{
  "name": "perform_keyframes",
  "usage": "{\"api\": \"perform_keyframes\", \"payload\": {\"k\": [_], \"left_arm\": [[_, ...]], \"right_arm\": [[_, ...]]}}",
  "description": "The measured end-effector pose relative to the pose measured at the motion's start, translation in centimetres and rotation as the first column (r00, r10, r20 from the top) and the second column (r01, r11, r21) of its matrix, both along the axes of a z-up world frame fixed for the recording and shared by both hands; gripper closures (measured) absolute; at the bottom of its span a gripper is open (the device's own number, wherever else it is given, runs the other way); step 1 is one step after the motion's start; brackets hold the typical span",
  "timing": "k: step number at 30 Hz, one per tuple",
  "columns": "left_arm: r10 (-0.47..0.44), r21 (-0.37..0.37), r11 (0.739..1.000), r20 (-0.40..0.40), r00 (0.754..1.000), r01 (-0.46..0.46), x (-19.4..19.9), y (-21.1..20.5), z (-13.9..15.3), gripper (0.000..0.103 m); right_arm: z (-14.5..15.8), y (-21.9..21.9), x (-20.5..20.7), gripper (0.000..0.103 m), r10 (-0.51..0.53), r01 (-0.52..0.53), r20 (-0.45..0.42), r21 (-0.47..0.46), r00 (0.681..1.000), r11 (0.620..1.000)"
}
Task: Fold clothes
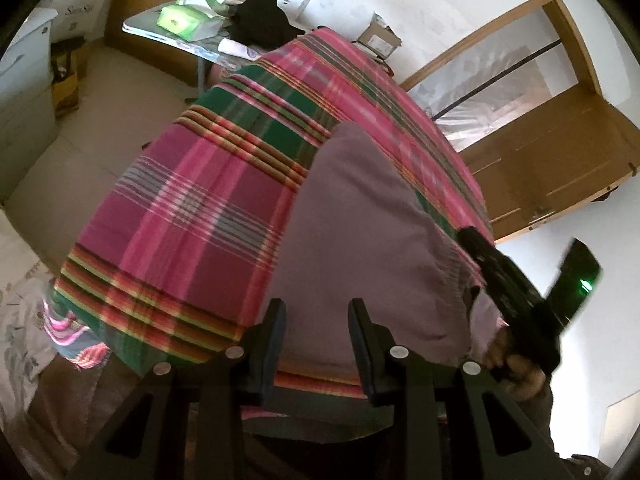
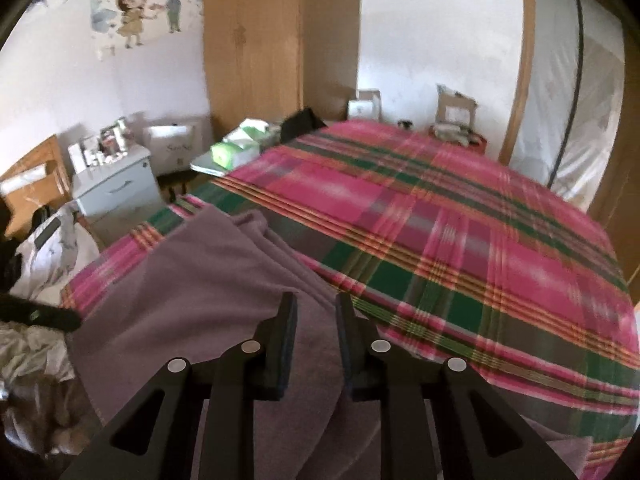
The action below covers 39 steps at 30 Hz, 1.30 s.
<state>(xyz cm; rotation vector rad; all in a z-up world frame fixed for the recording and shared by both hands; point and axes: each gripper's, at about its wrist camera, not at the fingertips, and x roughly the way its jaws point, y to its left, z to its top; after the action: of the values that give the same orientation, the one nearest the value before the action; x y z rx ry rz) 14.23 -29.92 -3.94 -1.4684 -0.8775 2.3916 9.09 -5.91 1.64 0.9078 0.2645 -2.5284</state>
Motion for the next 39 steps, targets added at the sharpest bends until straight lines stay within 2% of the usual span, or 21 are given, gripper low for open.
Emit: {"api": "perform_keyframes", "payload": {"k": [2, 4, 9, 13, 24, 27, 30, 33, 35, 36, 39], "left_arm": [[0.005, 0.005, 1.0, 0.014, 1.0, -0.005, -0.2, -0.3, -0.4, 0.07], [0.01, 0.005, 1.0, 0.03, 1.0, -0.01, -0.2, -0.3, -0.9, 0.069], [0.016, -0.002, 1.0, 0.051, 0.999, -0.015, -0.4, -0.1, -1.5, 0.068], [0.013, 0.011, 1.0, 0.053, 0.999, -0.013, -1.0, -0.2, -1.7, 0.068], [0.017, 0.094, 0.995, 0.07, 0.997, -0.024, -1.3, -1.0, -2.1, 0.068], [0.017, 0.127, 0.992, 0.074, 0.997, -0.026, -1.4, -1.3, -2.1, 0.068], [0.005, 0.126, 0.992, 0.056, 0.998, -0.012, -1.8, -1.2, -1.6, 0.068], [-0.003, 0.139, 0.99, 0.049, 0.999, -0.004, -2.0, -1.2, -1.6, 0.068], [-0.004, 0.149, 0.989, 0.05, 0.999, -0.003, -2.1, -1.3, -1.7, 0.068], [-0.005, 0.154, 0.988, 0.051, 0.999, -0.003, -2.1, -1.4, -1.7, 0.068], [-0.011, 0.16, 0.987, 0.047, 0.999, 0.004, -2.2, -1.4, -1.7, 0.068]], "right_arm": [[0.2, -0.1, 1.0, 0.082, 0.025, -0.024, 0.007, -0.022, 1.0, 0.999], [0.3, -0.4, 1.8, 0.078, 0.053, -0.053, 0.014, -0.035, 0.998, 0.998], [-0.5, -2.3, 3.8, 0.073, 0.137, -0.137, 0.017, -0.017, 0.99, 0.99], [-1.4, -3.8, 5.1, 0.062, 0.197, -0.197, 0.032, -0.011, 0.98, 0.98], [-4.0, -8.1, 7.7, 0.062, 0.322, -0.324, 0.069, 0.032, 0.944, 0.945], [-4.5, -9.2, 8.5, 0.062, 0.354, -0.356, 0.036, 0.045, 0.934, 0.933], [-4.7, -10.2, 9.4, 0.062, 0.389, -0.388, -0.011, 0.058, 0.921, 0.92], [-4.9, -10.8, 10.0, 0.062, 0.408, -0.407, -0.022, 0.039, 0.913, 0.913], [-5.2, -11.4, 10.4, 0.053, 0.427, -0.426, -0.025, 0.034, 0.904, 0.904], [-5.3, -11.7, 10.7, 0.037, 0.436, -0.435, -0.027, 0.033, 0.899, 0.9], [-5.9, -13.1, 11.1, 0.034, 0.458, -0.456, -0.021, 0.059, 0.889, 0.888]]}}
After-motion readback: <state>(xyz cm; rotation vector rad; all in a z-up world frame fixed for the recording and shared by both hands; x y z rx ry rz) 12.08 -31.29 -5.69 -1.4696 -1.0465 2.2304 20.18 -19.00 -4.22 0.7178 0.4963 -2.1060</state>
